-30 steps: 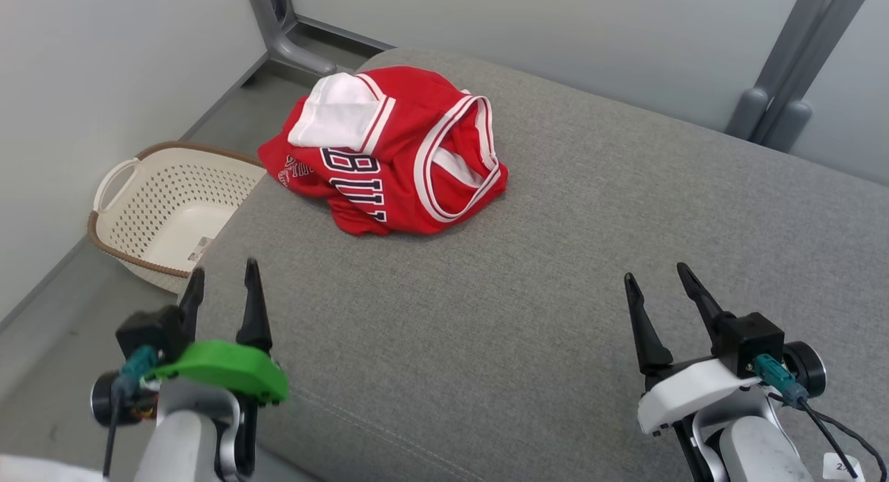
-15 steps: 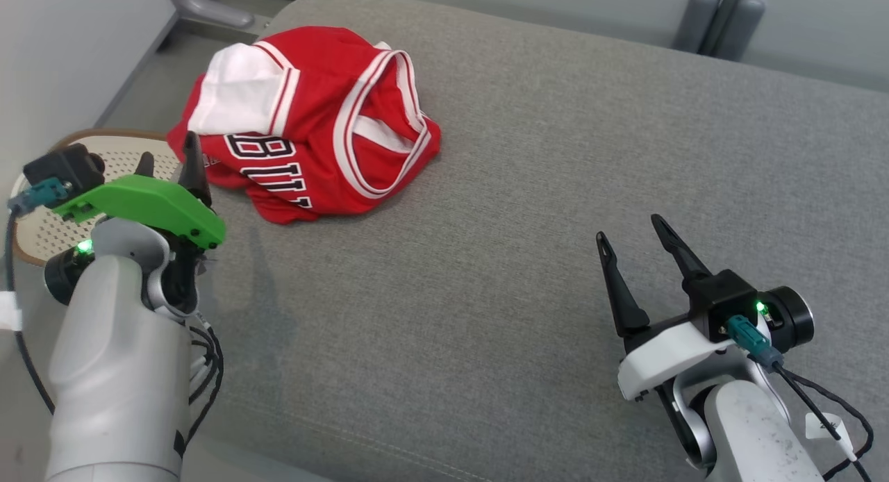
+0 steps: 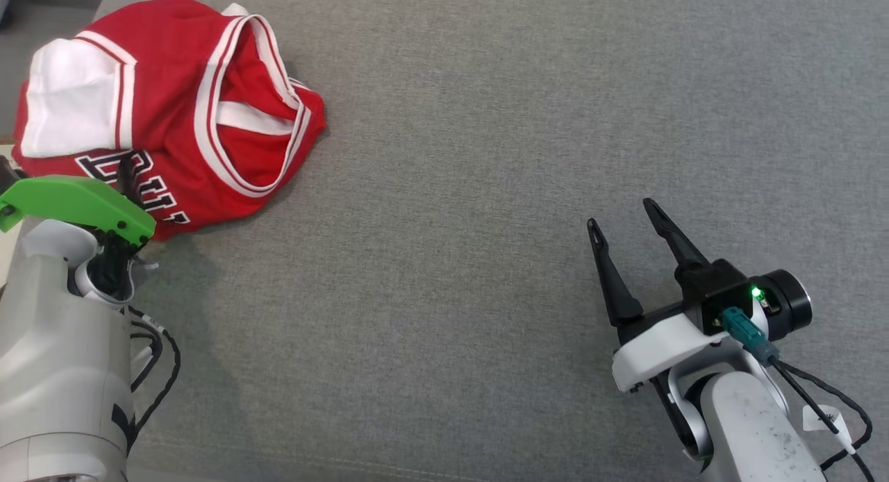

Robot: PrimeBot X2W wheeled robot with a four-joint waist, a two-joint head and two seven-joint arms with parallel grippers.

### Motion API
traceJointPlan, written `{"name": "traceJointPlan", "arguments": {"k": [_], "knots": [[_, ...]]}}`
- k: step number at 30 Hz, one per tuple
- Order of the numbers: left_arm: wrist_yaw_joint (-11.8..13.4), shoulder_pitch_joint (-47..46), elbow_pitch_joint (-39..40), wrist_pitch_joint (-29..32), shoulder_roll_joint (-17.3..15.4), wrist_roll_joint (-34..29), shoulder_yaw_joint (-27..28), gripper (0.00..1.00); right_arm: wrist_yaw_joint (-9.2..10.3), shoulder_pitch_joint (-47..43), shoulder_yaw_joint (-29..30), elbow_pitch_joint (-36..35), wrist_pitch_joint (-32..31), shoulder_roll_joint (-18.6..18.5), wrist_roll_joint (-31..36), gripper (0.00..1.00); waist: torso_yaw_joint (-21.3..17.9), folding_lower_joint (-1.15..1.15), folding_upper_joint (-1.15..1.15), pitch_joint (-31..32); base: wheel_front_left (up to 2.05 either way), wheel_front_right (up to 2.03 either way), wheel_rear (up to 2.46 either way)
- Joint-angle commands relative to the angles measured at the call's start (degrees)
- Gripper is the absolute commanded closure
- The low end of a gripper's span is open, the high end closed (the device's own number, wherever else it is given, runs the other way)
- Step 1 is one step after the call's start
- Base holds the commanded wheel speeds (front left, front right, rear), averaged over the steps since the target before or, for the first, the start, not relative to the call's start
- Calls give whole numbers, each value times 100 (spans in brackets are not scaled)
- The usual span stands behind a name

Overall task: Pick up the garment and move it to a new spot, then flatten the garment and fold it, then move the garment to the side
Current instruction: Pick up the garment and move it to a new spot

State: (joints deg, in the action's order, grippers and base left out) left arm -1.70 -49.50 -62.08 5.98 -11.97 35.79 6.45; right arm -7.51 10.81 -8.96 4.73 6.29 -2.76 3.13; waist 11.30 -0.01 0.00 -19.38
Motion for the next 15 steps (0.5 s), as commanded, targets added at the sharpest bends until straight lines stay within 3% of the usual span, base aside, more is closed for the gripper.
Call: {"name": "traceJointPlan", "arguments": {"k": [1, 3, 15], "knots": [[9, -77, -67, -45, -83, 82, 52, 0, 4, -29, -18, 9, 7, -21, -56, 0, -160, 1, 0, -49, 0, 0, 0], [-73, -81, -112, -132, -146, 45, 19, 100, 4, -38, -24, 45, 21, -21, -91, 0, -169, 1, 0, 22, 0, 0, 0], [-383, -489, 122, -597, -465, -256, -317, 100, 4, -149, -130, 512, 329, -20, -615, 0, -142, 1, 0, 1040, 0, 0, 0]]}}
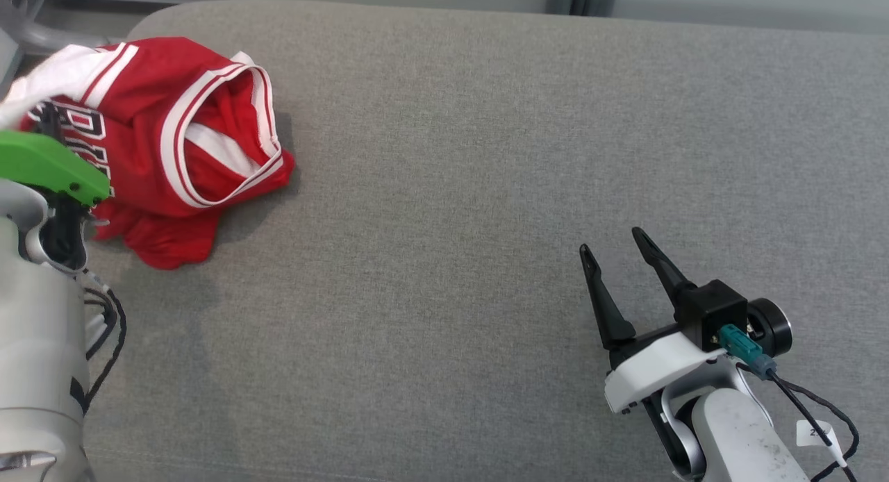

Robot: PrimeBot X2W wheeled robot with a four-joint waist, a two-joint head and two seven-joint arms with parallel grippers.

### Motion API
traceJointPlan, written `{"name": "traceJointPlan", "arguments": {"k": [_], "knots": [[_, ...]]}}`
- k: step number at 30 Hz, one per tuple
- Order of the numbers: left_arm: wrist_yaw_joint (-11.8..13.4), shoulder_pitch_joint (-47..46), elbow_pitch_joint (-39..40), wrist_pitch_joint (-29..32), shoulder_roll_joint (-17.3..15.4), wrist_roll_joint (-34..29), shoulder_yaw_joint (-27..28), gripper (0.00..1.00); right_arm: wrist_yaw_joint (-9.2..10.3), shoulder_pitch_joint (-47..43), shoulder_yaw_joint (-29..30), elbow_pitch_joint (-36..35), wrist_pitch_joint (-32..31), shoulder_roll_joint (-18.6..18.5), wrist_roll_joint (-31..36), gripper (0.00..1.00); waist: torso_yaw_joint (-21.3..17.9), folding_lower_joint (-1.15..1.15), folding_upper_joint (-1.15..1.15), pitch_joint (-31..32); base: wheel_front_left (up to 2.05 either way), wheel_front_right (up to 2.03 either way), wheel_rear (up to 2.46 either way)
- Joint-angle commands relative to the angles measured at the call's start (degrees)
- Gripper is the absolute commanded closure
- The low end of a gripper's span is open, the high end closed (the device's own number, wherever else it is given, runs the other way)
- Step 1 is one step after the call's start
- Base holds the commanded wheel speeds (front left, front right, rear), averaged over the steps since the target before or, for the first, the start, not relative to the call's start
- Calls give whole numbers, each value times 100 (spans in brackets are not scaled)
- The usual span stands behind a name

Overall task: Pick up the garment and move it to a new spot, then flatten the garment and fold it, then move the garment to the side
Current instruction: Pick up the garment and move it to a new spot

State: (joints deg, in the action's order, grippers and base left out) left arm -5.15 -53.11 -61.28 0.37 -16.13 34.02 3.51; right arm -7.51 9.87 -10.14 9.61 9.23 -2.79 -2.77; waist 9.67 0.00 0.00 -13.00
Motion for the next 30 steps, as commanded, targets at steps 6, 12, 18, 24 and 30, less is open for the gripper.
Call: {"name": "traceJointPlan", "arguments": {"k": [6, 12, 18, 24, 30], "knots": [[-107, -754, 645, -27, 57, -319, -429, 100, 4, -109, 50, 246, 241, -19, -315, 0, -166, 0, 0, 884, 0, 0, 0], [-164, -1230, 1353, 146, 317, -486, -848, 100, 4, -175, 172, 394, 354, -21, -435, 0, -607, 0, 0, 1123, 0, 0, 0], [-203, -1442, 2181, 308, 797, -343, -1194, 100, 4, -226, 261, 473, 400, -20, -462, 0, -1255, 0, 0, 1192, 0, 0, 0], [-224, -1334, 2916, 561, 1149, -115, -1635, 100, 4, -109, 244, 436, 416, -16, -506, 0, -1878, 0, 0, 1050, 0, 0, 0], [-224, -861, 3325, 710, 1287, -3, -2359, 100, 4, -68, 368, 402, 455, -16, -531, 0, -2228, 0, 0, 802, 0, 0, 0]]}}
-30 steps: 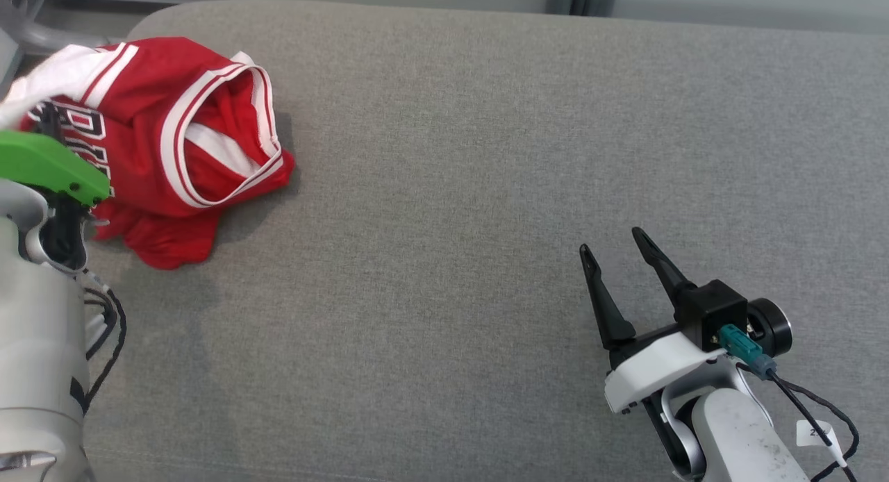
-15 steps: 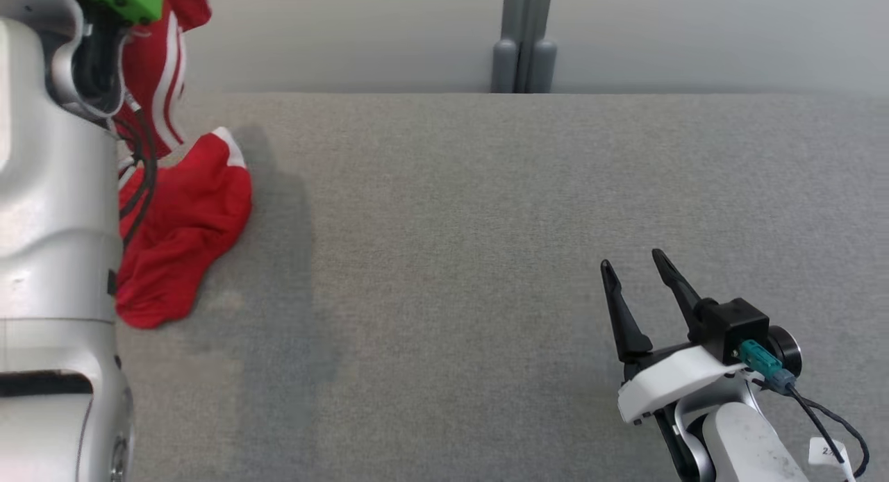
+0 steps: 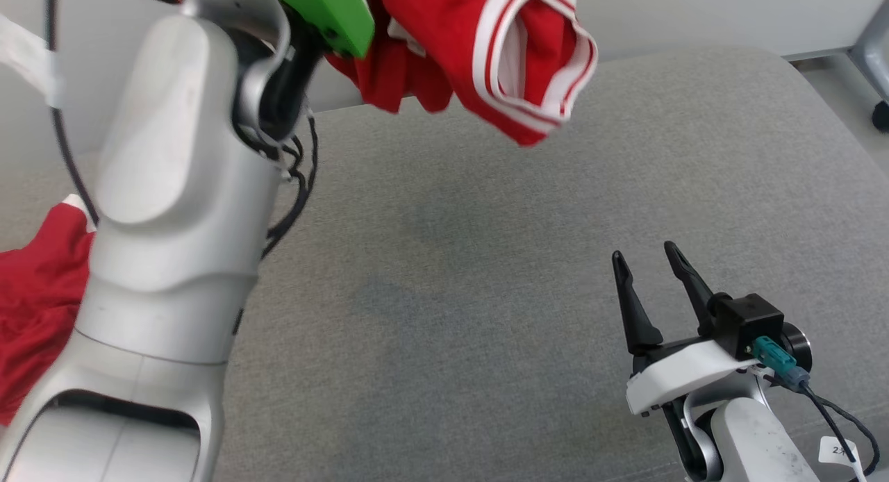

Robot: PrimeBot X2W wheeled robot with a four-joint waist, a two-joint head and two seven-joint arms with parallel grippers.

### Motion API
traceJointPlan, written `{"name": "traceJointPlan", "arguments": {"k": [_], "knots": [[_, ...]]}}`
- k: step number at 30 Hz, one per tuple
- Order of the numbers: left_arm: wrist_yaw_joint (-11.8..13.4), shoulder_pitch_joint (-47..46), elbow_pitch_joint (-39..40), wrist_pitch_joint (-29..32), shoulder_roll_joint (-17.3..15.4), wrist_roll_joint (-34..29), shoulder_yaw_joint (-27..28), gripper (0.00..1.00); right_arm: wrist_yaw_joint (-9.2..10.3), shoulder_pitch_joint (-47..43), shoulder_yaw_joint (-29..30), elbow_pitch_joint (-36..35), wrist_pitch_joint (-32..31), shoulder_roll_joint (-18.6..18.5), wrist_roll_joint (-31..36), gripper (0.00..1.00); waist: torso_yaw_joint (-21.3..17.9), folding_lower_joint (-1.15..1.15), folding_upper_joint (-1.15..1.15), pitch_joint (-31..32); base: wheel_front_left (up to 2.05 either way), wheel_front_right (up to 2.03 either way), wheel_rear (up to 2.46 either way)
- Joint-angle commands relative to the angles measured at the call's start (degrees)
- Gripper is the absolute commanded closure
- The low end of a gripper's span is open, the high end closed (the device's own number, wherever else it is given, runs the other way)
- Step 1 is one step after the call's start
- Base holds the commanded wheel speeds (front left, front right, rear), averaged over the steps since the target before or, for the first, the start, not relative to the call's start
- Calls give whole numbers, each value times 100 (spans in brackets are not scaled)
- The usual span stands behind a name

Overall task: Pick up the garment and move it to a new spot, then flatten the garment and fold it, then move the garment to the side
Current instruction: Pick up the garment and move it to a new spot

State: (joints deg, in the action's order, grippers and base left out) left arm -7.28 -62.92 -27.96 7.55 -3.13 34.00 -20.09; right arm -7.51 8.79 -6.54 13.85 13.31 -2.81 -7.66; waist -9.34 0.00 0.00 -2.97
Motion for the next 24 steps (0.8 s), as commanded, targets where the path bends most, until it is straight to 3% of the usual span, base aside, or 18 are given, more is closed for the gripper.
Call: {"name": "traceJointPlan", "arguments": {"k": [1, 6, 12, 13, 15, 21, 24], "knots": [[-11, 231, 14, 11, -11, -112, -229, 100, 4, 46, 32, -27, 47, -12, -53, 0, -365, 0, 0, -254, 0, 0, 0], [-11, 942, -236, -133, -6, -319, -1064, 100, 4, 126, 11, -39, 90, -12, -104, 0, -488, 0, 0, -423, 0, 0, 0], [112, 1784, -989, -696, 6, -114, -1385, 100, 4, 199, -76, 47, 129, -12, -130, 0, -556, 0, 0, -491, 0, 0, 0], [126, 1850, -1103, -787, 7, -87, -1401, 80, 4, 211, -84, 55, 136, -11, -126, 0, -545, 0, 0, -488, 0, 0, 0], [95, 2028, -1273, -1028, 8, 157, -1346, 0, 4, 220, -108, 87, 145, -12, -123, 0, -514, 0, 0, -455, 0, 0, 0], [66, 2457, -1279, -1802, -5, 610, -1082, 0, 4, 136, -45, 127, 156, -12, -49, 0, -212, 0, 0, -307, 0, 0, 0], [69, 2727, -1030, -2114, -192, 603, -928, 0, 4, 52, 6, 128, 146, -14, -14, 0, 5, 0, 0, -186, 0, 0, 0]]}}
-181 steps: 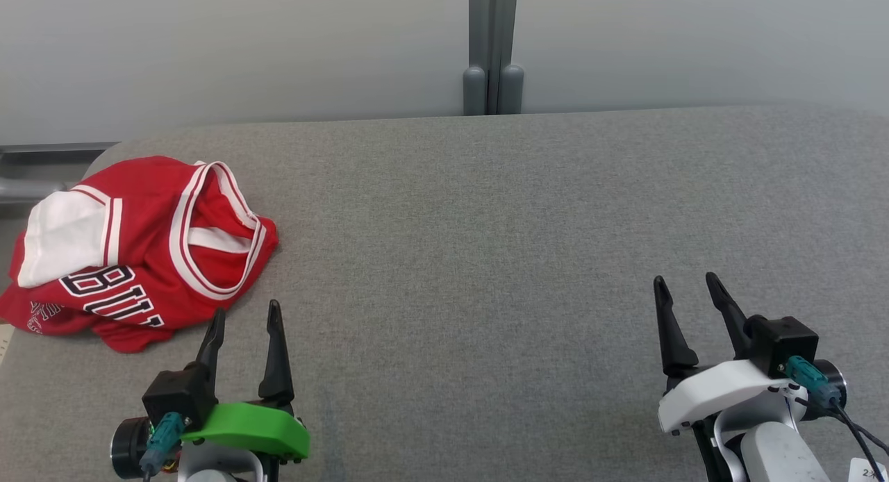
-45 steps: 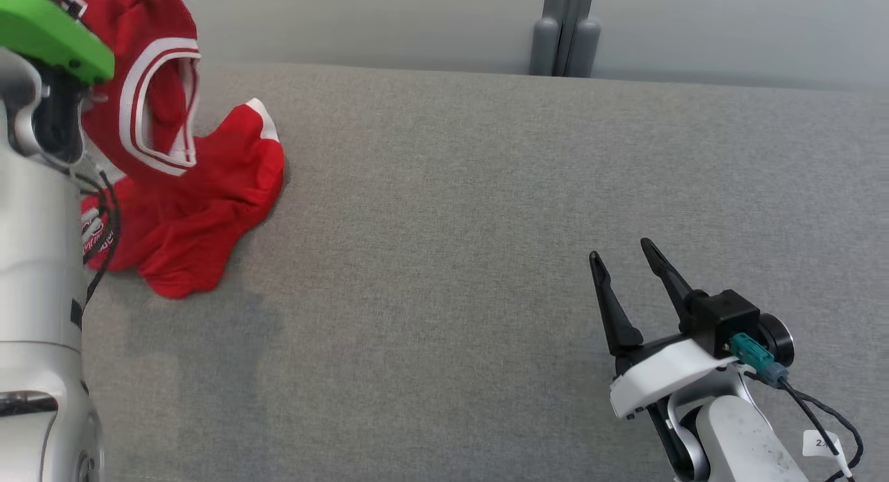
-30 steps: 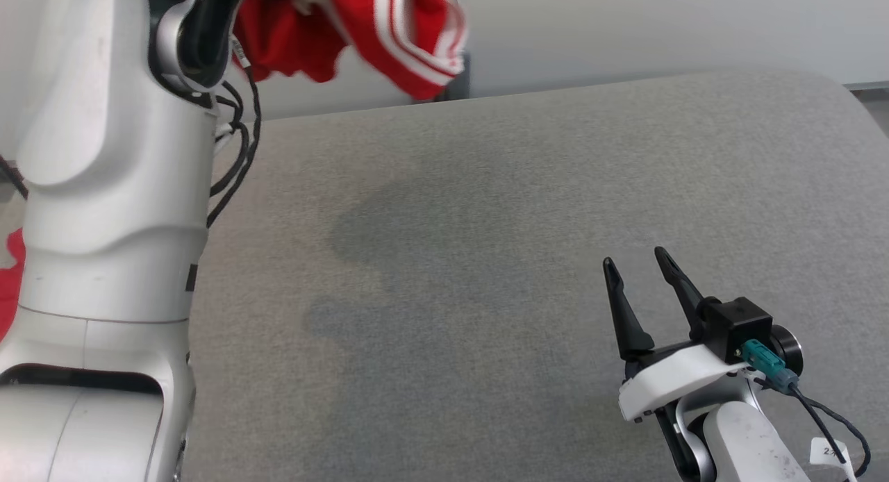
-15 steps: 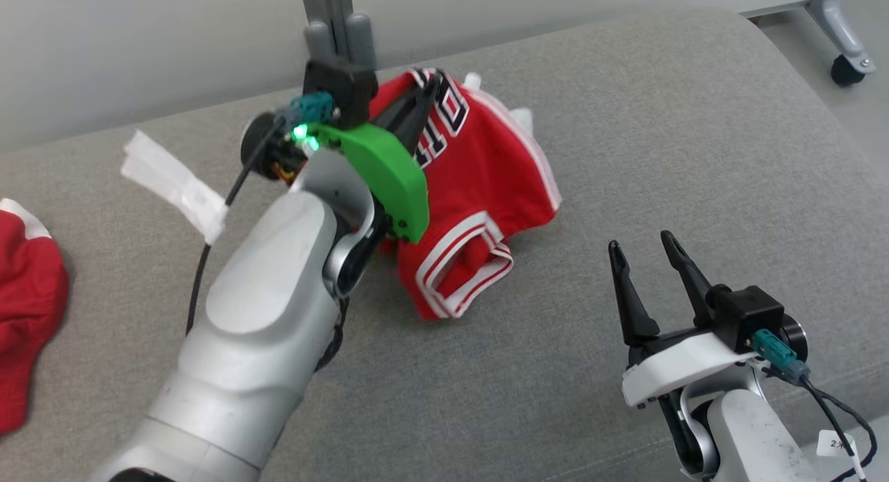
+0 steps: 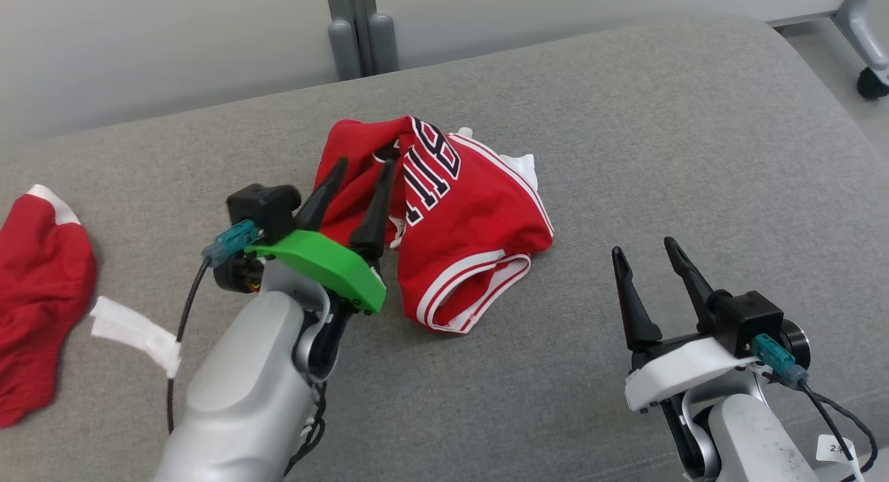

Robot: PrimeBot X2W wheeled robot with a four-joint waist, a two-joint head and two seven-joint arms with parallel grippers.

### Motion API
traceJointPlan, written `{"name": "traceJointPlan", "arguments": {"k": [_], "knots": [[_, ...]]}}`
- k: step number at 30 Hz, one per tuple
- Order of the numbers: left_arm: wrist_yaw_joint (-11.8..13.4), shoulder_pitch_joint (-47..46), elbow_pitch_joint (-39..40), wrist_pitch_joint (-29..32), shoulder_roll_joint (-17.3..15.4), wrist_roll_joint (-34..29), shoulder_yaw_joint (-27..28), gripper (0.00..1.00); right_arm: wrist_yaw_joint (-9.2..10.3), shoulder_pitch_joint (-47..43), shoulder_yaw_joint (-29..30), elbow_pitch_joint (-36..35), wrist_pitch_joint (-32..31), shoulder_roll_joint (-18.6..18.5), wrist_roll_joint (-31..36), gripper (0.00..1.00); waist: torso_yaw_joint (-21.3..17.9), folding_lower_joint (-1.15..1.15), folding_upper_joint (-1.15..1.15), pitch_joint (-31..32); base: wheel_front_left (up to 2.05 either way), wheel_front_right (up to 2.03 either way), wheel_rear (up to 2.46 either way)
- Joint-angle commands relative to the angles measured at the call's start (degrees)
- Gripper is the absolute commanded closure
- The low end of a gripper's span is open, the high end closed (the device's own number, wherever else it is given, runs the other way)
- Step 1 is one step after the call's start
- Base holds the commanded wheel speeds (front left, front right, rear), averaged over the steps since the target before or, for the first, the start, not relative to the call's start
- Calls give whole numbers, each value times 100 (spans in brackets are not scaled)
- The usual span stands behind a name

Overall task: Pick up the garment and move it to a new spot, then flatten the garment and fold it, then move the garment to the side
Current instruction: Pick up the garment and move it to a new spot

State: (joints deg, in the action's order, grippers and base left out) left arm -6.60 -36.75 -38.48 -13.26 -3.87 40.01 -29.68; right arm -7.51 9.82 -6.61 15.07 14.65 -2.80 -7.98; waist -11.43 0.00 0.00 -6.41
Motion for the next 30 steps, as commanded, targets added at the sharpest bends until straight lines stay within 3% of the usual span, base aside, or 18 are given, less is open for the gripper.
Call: {"name": "traceJointPlan", "arguments": {"k": [1, 8, 14, 20, 30], "knots": [[24, 211, 130, -91, -174, -37, 92, 0, 4, -65, 14, 2, 5, -14, 26, 0, 267, 0, 0, 190, 0, 0, 0], [386, 1374, 1560, -192, -575, -481, 908, 0, 4, -222, 81, -94, -98, -15, 94, 0, 708, 0, 0, 383, 0, 0, 0], [424, 2404, 2488, -188, -644, -1064, 1682, 0, 4, -312, 180, -148, -172, -15, 125, 0, 949, 0, 0, 469, 0, 0, 0], [449, 3074, 2708, -187, -570, -1499, 2142, 0, 4, -394, 321, -113, -180, -16, 124, 0, 1064, 0, 0, 562, 0, 0, 0], [299, 3639, 2540, -188, -347, -1660, 2571, 0, 4, -599, 589, -76, -147, -15, 72, 0, 1077, 0, 0, 643, 0, 0, 0]]}}
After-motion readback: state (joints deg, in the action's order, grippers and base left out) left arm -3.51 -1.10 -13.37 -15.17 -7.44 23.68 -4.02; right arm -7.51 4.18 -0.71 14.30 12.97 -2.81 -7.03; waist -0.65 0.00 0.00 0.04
